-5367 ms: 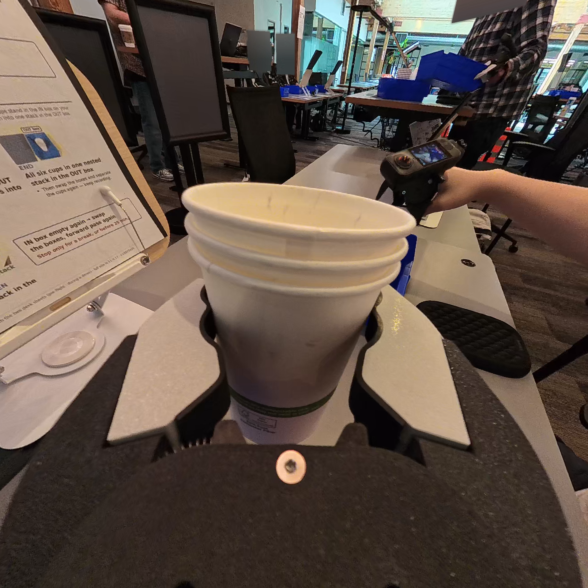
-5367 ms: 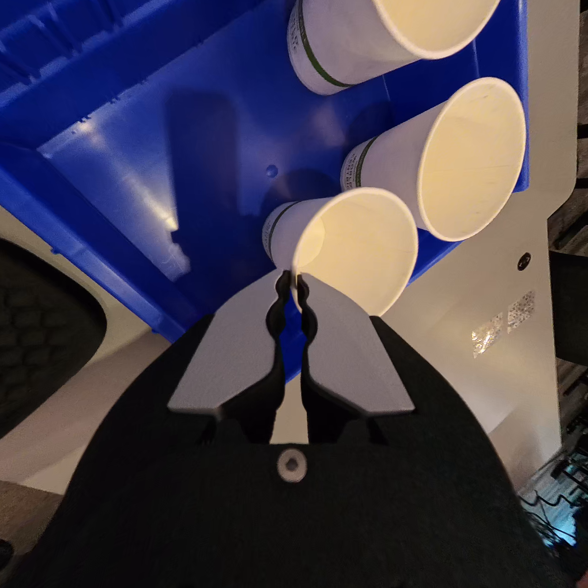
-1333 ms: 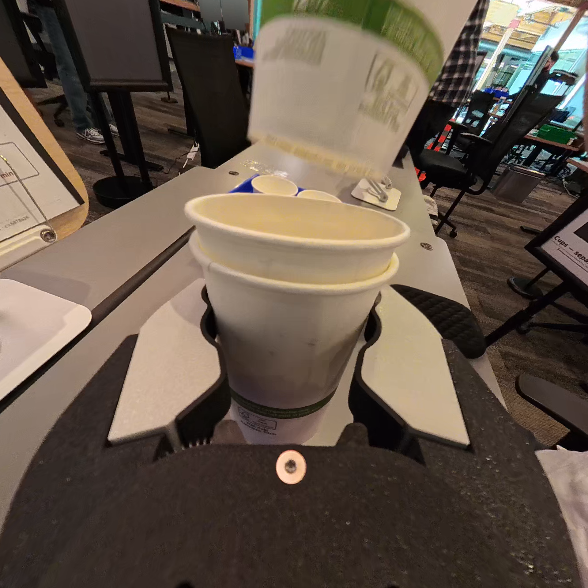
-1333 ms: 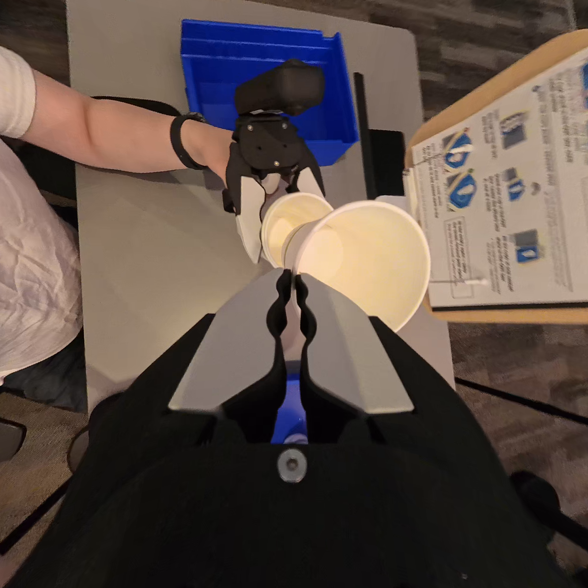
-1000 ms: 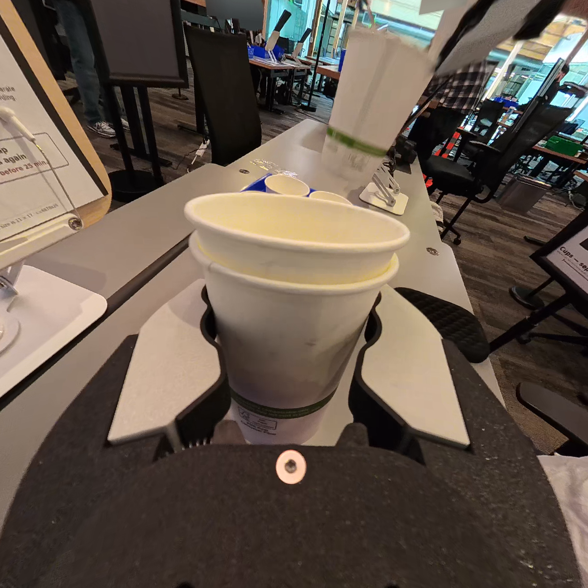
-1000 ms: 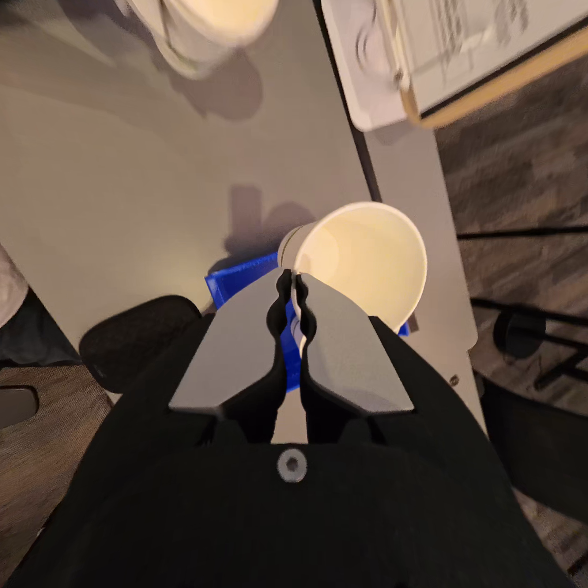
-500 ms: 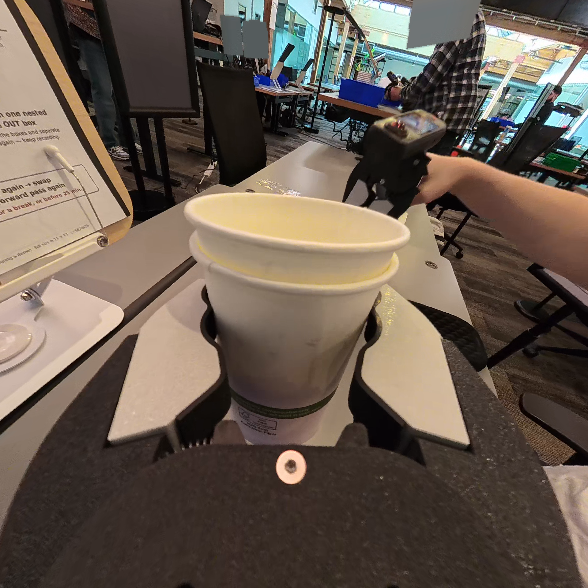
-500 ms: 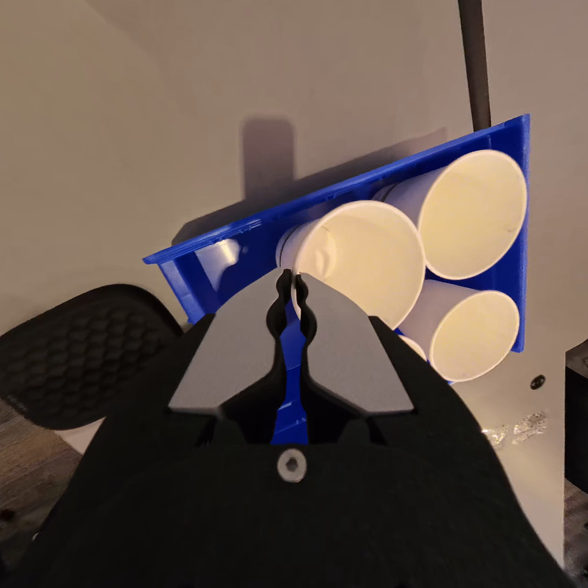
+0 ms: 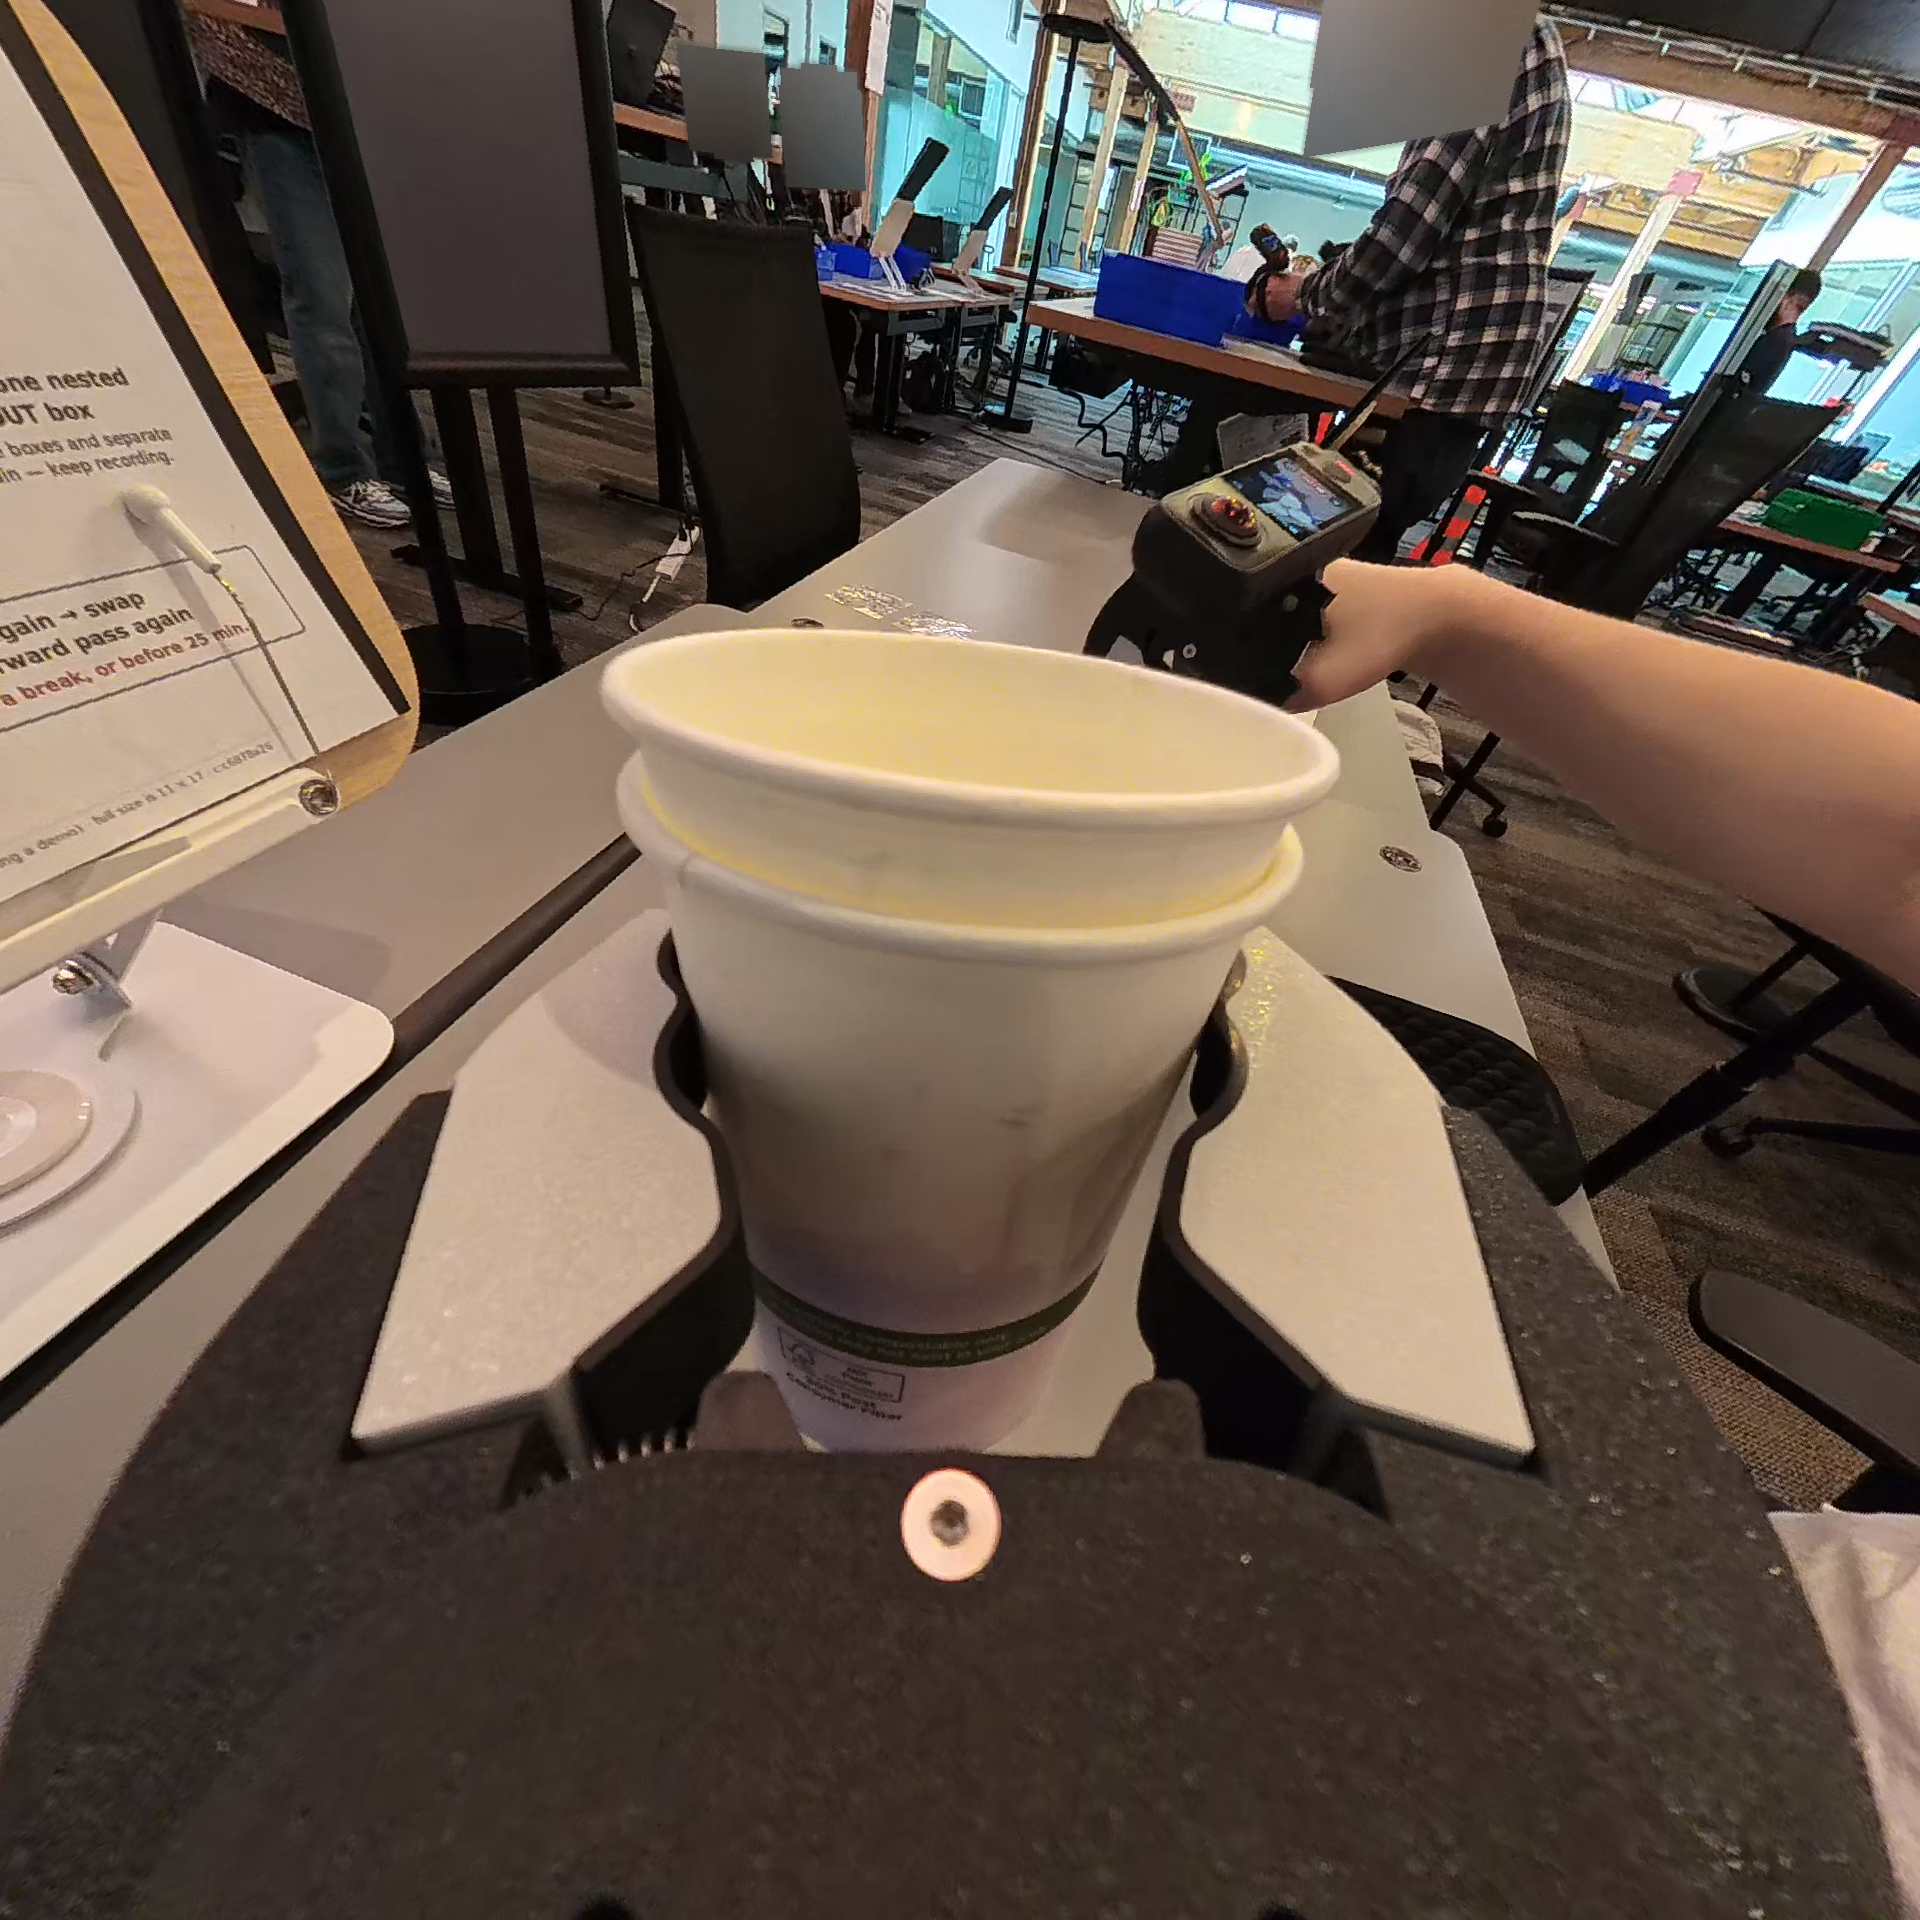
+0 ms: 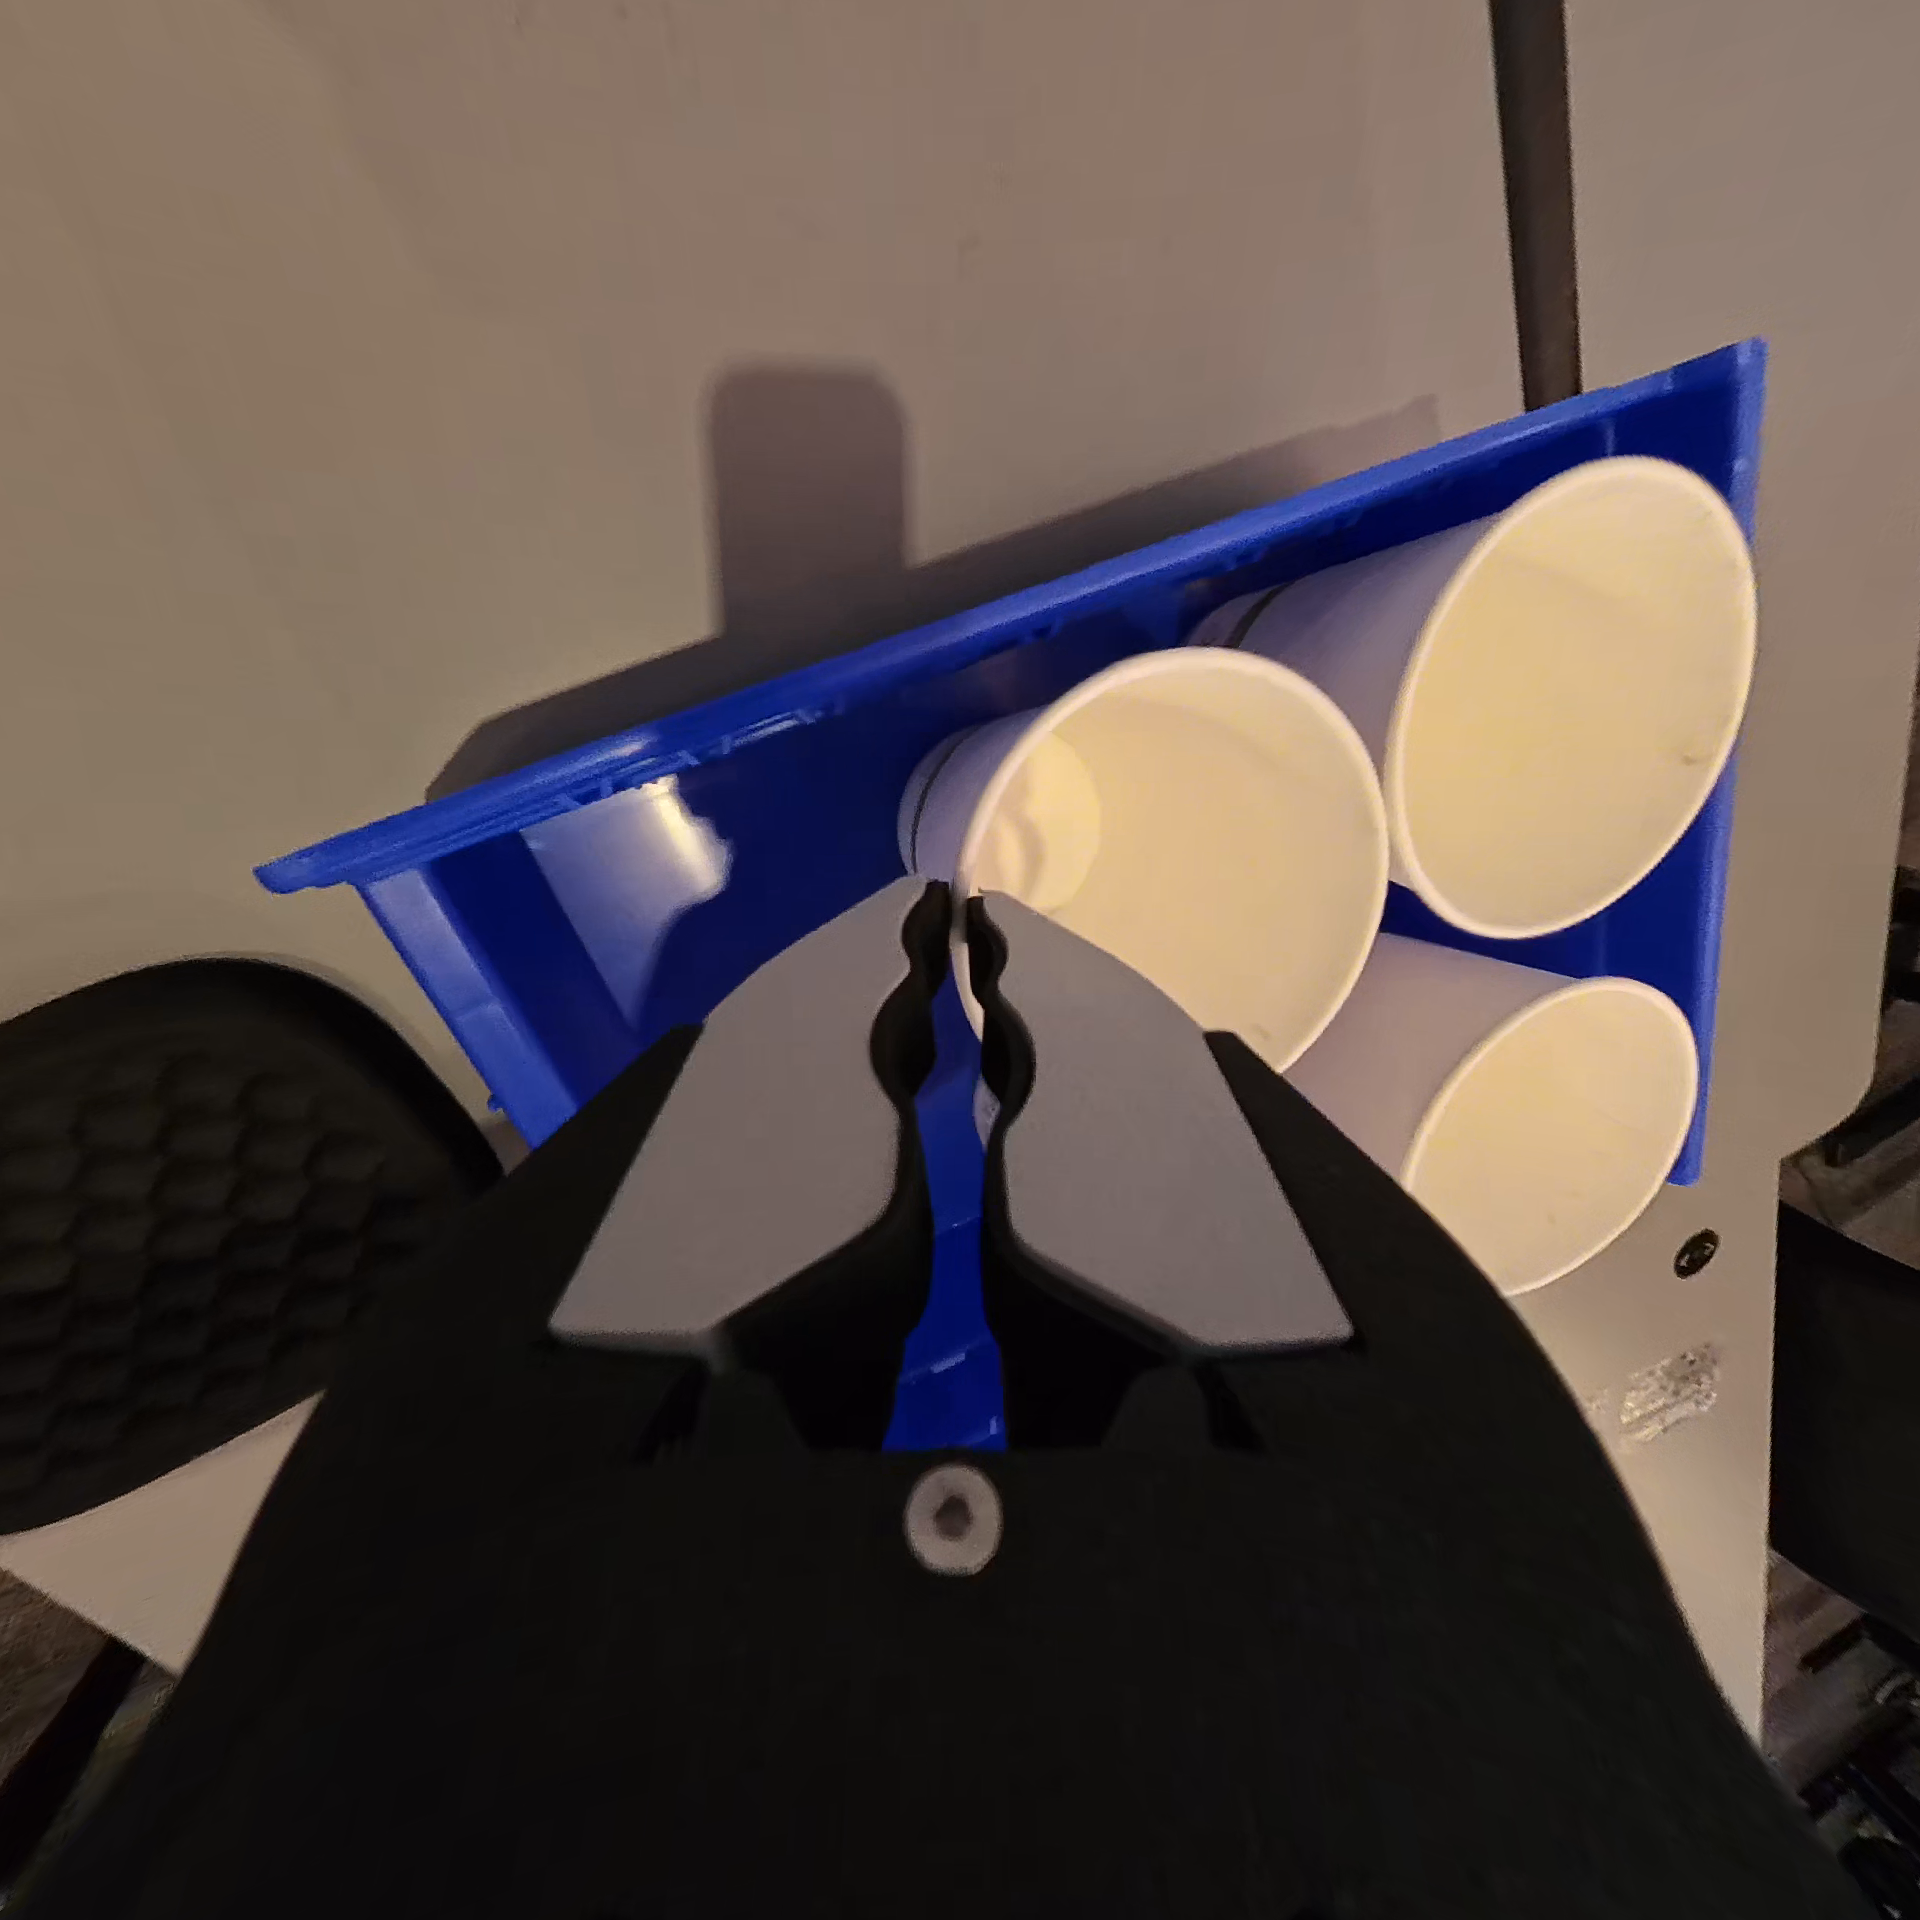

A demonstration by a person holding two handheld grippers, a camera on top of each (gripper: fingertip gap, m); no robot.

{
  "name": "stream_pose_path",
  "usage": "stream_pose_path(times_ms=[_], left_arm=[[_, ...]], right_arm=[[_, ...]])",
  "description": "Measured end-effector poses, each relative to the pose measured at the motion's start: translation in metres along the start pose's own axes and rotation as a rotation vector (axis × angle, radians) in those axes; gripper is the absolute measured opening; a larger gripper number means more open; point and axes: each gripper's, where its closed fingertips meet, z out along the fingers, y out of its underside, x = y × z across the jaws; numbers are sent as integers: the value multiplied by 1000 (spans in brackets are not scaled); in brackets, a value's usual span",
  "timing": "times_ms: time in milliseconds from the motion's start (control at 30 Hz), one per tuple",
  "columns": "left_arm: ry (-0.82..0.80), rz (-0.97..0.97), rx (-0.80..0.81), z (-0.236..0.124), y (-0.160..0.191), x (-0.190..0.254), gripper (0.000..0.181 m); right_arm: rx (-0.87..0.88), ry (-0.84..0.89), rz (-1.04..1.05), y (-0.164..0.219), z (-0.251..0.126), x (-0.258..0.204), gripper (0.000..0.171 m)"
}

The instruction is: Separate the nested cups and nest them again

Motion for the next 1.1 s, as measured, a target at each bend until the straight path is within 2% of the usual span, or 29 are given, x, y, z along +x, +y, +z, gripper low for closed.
stream_pose_path(times_ms=[133,233,333,467,533,700,800,867,1100], left_arm=[[8,3,-7,1,1,2,94],[18,3,-12,4,2,4,94],[39,0,-24,11,6,10,94],[54,14,-59,23,14,17,94],[64,19,-72,28,17,21,94],[59,47,-94,34,20,28,94],[39,60,-103,36,21,27,94],[3,86,-115,36,23,22,93],[-176,232,-170,39,26,9,94]], right_arm=[[36,-16,14,-2,-6,-2,10],[109,35,6,-17,-29,4,18],[274,67,-35,-68,-78,-2,18],[545,-25,-215,-163,-149,-56,15],[587,-80,-280,-192,-164,-78,16],[523,-108,-345,-221,-146,-91,15],[471,-128,-352,-225,-129,-94,13],[467,-153,-356,-225,-126,-96,3],[454,-199,-382,-217,-115,-93,4]])
